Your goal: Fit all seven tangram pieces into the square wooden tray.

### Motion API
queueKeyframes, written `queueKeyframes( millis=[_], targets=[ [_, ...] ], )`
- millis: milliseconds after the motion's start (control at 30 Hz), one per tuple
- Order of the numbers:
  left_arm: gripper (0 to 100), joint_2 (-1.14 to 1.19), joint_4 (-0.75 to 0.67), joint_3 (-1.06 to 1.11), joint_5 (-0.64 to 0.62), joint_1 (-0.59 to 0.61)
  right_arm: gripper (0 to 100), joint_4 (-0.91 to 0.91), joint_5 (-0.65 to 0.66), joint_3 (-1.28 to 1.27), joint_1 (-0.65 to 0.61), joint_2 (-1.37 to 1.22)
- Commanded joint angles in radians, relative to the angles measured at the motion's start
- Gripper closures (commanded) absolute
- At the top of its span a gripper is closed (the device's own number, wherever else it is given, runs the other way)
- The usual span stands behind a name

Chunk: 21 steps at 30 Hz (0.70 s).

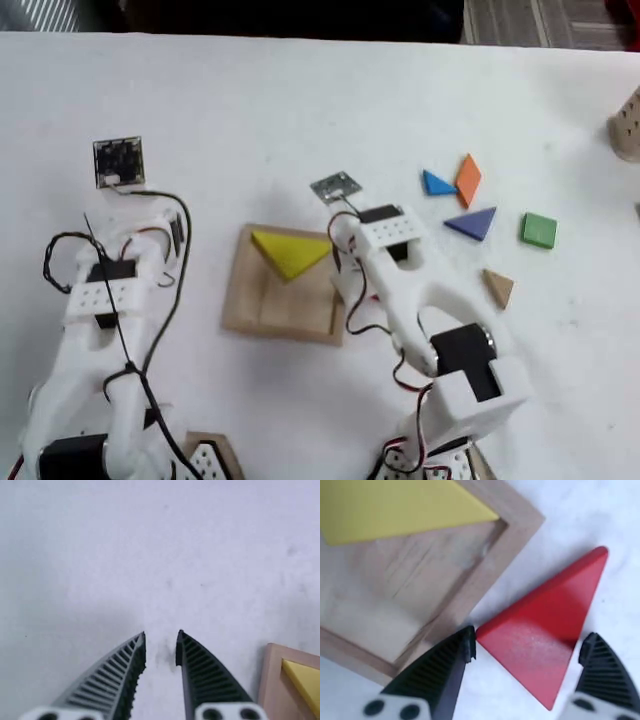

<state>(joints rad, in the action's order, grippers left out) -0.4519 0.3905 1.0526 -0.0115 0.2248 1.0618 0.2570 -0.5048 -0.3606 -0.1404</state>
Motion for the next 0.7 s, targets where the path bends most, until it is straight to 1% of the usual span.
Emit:
queueKeyframes(
  millis=[0, 100, 267, 533, 667],
  targets=[
    [88, -0.031, -0.003, -0.031, 0.000, -0.013, 68.0, 0.001, 0.003, 0.055, -0.005, 0.001],
    [88, -0.031, -0.003, -0.031, 0.000, -0.013, 69.3, 0.001, 0.003, 0.055, -0.004, 0.001],
    [88, -0.031, -0.003, -0.031, 0.000, -0.013, 81.0, 0.012, 0.002, 0.054, 0.036, -0.001],
    [88, -0.031, -0.003, -0.031, 0.000, -0.013, 81.8, 0.030, 0.003, 0.040, 0.124, 0.010],
    [88, -0.031, -0.003, -0.031, 0.000, -0.013, 81.8, 0.031, 0.011, 0.040, 0.203, 0.010]
  ],
)
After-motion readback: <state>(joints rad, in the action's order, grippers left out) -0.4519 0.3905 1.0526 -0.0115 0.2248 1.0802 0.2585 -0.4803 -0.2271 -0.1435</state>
